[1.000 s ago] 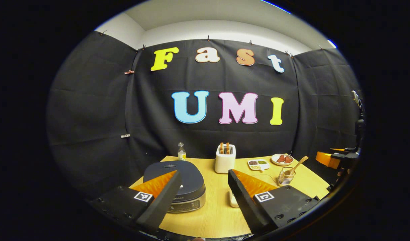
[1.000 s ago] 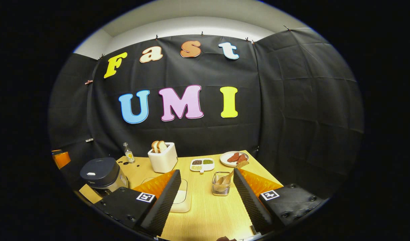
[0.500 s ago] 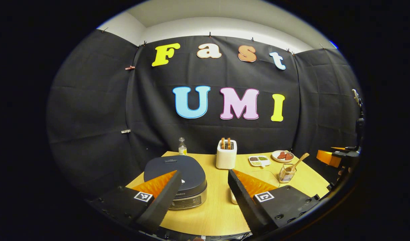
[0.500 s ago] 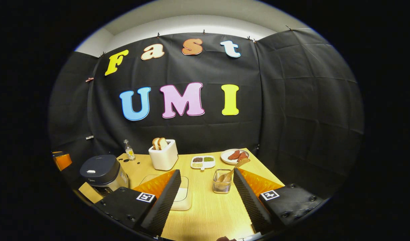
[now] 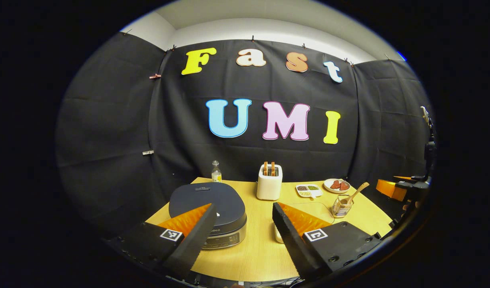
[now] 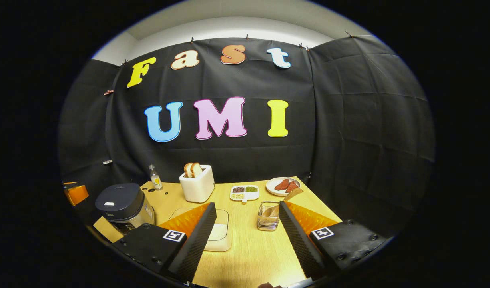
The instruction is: Close the left gripper, press the button to open the rice cooker; take a wooden spoon from the chopstick holder with the right hand, scoop a spoonful of rice and pour it into the rice cooker, then put the wooden spoon back into the chopstick holder.
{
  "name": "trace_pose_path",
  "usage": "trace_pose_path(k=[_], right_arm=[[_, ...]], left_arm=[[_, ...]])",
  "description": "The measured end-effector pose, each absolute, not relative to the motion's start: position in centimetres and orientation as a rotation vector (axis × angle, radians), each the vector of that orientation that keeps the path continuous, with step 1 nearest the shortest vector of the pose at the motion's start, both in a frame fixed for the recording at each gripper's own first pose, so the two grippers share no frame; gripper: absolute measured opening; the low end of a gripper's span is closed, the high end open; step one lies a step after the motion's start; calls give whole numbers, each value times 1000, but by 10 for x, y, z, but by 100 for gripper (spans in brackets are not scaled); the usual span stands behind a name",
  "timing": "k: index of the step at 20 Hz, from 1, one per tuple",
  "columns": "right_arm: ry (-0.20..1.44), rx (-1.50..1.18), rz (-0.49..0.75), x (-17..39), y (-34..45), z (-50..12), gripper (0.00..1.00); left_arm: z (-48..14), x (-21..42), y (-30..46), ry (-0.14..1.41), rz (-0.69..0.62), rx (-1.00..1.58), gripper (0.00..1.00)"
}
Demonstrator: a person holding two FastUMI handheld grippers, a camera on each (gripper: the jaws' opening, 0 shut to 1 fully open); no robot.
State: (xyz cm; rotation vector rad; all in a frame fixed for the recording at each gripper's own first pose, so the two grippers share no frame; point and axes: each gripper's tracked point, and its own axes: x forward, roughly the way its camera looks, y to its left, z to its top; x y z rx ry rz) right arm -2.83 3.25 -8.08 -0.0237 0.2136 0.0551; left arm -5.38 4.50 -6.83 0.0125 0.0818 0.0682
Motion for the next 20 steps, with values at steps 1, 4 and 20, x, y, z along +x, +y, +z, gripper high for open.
trace_pose_path(k=[1,4,20], right_arm=[[217,-24,57,-28,34,-82,99],[219,-24,68,-26,41,-83,98],[223,-44,134,-20,63,-85,99]], left_arm=[[-68,-54,45,82,67,14,95],[-69,-53,48,85,72,17,95],[-74,-60,56,91,111,-3,95]])
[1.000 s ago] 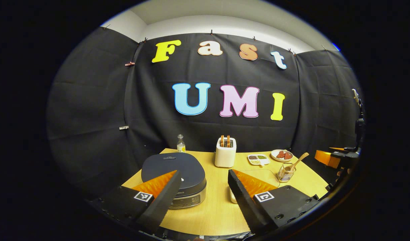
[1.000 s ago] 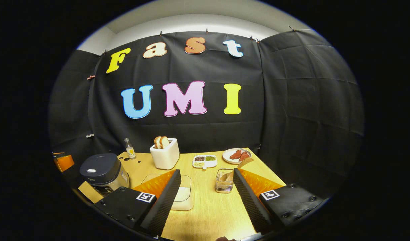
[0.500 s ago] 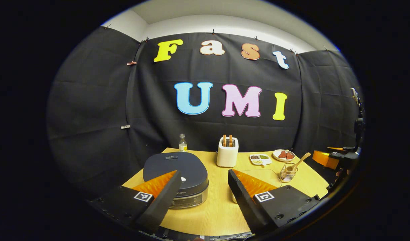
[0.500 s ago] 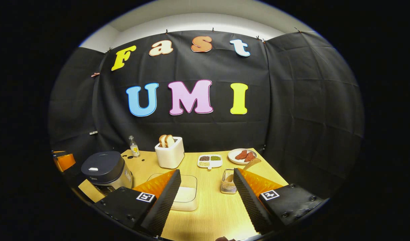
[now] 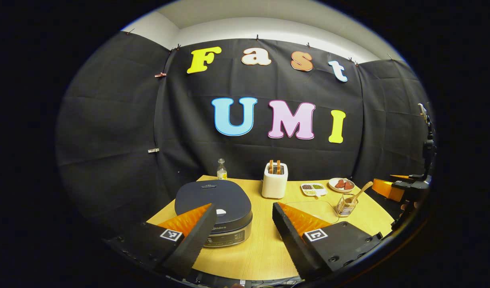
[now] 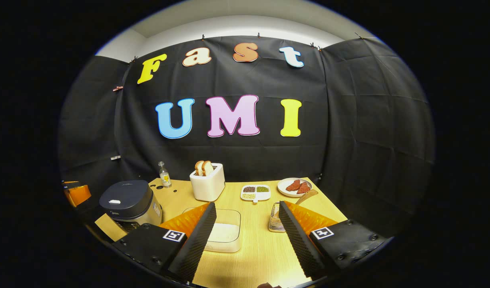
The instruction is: Close the left gripper, press the button to open the rice cooker; take a wooden spoon from the chopstick holder with the right hand, scoop a spoonful of rice and pour it into the rice cooker, then put the wooden spoon back into the chopstick holder.
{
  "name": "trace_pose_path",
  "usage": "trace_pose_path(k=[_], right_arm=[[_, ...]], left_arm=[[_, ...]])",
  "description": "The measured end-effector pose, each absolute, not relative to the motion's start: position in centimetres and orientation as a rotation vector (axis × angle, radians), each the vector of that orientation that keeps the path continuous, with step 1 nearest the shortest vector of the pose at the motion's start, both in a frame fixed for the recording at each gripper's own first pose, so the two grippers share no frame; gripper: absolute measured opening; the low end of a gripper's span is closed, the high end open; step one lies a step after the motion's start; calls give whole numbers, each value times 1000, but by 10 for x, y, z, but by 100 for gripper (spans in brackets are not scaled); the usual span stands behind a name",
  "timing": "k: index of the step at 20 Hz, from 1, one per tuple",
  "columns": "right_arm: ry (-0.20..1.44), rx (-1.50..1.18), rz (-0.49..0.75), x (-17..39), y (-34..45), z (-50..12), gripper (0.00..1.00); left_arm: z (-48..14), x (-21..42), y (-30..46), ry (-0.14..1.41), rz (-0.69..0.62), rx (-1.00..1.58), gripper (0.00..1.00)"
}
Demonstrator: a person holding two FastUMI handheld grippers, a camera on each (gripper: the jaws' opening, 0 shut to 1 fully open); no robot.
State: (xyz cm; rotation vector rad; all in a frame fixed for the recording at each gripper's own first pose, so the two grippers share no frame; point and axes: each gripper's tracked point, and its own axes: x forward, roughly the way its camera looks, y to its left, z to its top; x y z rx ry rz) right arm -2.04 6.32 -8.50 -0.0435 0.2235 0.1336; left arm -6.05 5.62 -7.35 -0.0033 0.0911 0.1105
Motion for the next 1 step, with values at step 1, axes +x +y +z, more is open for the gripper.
trace_pose_path(k=[1], right_arm=[[227,-44,138,-21,65,-86,99]], left_arm=[[-73,-61,56,92,113,-5,95]])
